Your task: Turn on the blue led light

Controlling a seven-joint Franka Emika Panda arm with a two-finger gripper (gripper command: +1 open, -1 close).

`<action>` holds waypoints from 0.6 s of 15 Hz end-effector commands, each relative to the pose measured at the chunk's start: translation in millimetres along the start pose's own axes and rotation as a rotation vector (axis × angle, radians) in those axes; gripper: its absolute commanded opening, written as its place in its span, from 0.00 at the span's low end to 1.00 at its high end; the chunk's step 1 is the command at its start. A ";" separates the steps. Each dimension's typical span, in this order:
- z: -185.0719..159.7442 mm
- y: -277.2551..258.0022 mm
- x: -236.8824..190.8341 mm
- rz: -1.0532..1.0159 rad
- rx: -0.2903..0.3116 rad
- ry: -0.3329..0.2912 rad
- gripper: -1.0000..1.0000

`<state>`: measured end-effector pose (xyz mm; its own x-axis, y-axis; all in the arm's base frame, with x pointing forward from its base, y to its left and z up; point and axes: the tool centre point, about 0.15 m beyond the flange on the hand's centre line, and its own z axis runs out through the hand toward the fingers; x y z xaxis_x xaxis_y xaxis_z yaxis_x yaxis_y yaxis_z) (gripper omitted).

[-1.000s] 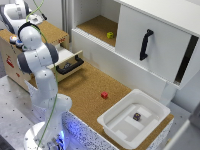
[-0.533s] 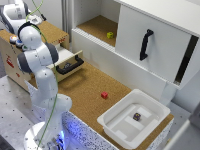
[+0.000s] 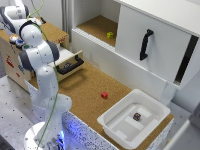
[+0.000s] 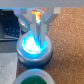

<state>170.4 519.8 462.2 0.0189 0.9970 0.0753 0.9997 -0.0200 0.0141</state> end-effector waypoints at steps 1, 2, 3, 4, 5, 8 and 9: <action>6.9 -0.8 18.8 0.035 -0.020 -0.127 0.00; -17.4 -3.2 12.3 0.043 -0.034 -0.084 0.00; -46.5 -3.3 2.1 0.056 -0.056 -0.042 0.00; -64.4 1.4 -7.4 0.082 -0.071 -0.029 0.00; -74.9 9.2 -16.4 0.117 -0.100 -0.024 1.00; -82.2 26.4 -42.1 0.189 -0.116 -0.029 1.00; -80.7 30.0 -52.8 0.215 -0.108 -0.029 1.00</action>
